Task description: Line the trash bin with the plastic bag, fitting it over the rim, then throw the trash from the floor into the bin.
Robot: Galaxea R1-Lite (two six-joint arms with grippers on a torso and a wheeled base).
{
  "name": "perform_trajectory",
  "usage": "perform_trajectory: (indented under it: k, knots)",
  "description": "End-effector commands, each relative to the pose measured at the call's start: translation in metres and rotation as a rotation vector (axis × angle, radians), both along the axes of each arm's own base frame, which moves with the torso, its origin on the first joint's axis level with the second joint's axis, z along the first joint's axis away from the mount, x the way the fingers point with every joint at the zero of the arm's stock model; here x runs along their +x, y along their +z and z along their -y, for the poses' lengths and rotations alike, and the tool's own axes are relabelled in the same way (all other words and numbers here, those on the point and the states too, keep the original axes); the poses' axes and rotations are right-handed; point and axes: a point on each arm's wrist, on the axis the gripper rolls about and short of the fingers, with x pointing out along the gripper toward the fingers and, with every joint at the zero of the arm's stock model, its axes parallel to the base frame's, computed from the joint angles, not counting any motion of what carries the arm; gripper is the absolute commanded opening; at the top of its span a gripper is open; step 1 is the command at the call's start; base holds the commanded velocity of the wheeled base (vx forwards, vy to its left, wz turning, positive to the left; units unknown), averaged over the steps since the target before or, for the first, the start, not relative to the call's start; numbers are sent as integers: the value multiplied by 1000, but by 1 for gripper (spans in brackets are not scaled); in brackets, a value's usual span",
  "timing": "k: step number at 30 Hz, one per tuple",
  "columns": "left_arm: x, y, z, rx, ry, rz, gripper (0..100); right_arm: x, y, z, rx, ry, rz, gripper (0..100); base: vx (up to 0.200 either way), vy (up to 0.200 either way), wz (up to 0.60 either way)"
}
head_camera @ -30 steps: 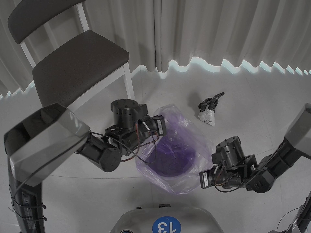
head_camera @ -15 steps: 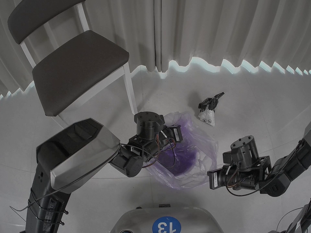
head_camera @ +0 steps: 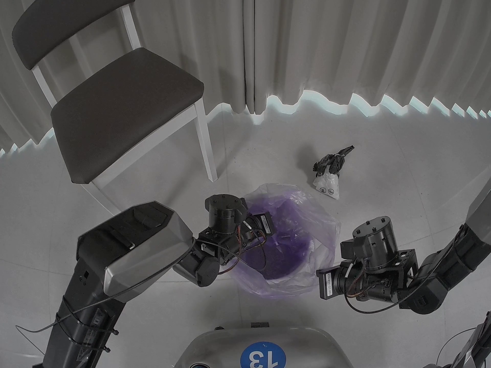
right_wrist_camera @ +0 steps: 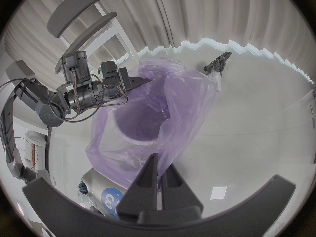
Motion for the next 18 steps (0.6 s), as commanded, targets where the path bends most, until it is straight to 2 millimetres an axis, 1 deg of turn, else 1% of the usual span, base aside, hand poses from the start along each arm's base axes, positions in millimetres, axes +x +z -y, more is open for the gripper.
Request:
perform_trajectory:
  k: [1, 5, 8, 10, 11, 18]
  knots:
    - [-2, -13, 5, 9, -13, -21, 0, 1, 0, 0, 1, -1, 2, 0, 0, 0, 0]
    - [-7, -19, 12, -9, -23, -50, 0, 1, 1, -1, 6, -2, 6, 0, 0, 0, 0]
    - [-14, -21, 22, -27, -44, -68, 0, 1, 1, -1, 6, -1, 6, 0, 0, 0, 0]
    - [-15, -22, 24, -26, -48, -69, 0, 1, 1, -1, 6, -1, 6, 0, 0, 0, 0]
    - [-14, -25, 27, -28, -51, -69, 0, 1, 1, -1, 6, -1, 6, 0, 0, 0, 0]
    - [-8, -35, 22, -23, -35, -82, 0, 4, 1, -3, 7, -1, 9, 0, 0, 0, 0]
